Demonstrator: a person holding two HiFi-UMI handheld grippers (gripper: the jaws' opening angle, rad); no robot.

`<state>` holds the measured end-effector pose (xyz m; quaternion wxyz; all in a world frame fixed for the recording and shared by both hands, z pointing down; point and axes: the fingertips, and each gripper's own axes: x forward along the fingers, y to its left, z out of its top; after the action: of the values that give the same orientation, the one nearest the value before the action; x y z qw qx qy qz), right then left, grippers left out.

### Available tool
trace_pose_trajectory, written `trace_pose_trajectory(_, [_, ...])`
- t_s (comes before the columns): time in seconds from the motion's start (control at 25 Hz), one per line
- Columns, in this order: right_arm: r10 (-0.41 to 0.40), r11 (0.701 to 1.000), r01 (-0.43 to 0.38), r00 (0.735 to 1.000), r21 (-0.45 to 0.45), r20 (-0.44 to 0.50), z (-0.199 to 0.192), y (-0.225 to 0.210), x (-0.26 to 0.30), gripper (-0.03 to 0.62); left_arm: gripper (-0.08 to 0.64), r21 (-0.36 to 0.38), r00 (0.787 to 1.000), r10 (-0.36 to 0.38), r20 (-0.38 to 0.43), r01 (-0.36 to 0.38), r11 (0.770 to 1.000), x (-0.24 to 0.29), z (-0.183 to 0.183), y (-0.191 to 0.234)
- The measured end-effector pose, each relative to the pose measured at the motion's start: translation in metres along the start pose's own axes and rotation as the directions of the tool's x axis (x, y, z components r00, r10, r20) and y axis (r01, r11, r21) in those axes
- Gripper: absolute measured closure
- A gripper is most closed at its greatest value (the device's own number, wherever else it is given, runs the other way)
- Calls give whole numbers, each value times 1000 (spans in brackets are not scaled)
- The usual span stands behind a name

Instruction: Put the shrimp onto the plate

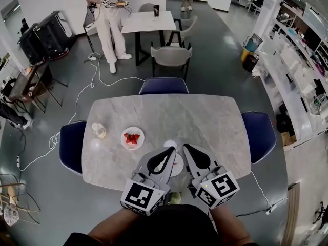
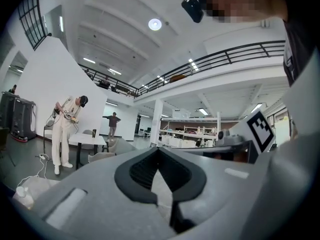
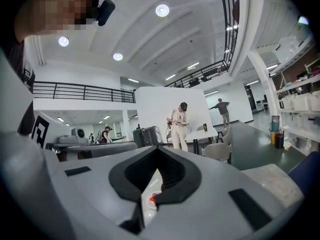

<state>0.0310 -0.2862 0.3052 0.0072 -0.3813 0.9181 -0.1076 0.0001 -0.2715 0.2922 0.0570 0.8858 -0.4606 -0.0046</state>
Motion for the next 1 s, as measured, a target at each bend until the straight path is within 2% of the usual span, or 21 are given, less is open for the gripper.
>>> trace_pose_trajectory(0.36, [-2,999,2,1000,-39,-1,7,10,-3,592,552,9,1000,7,24,-8,1000,-9,4,-4])
trace_pose_trajectory(0.52, [-6,999,6,1000,-43,-2,5,9,-5,592,552,0,1000,29,11,-29,1000,-8,6,-2])
trace_pose_trajectory(0.68, [-13,999,13,1000,-41,-3,3,9,-7,592,552,-2,1000,8,24,-8,1000,-9,0,-5])
trace_pose_trajectory(1.0, [-14,999,14,1000,-42,4,2,14,-5,592,552,-3,1000,17,17,-17,1000,-11,1,-2])
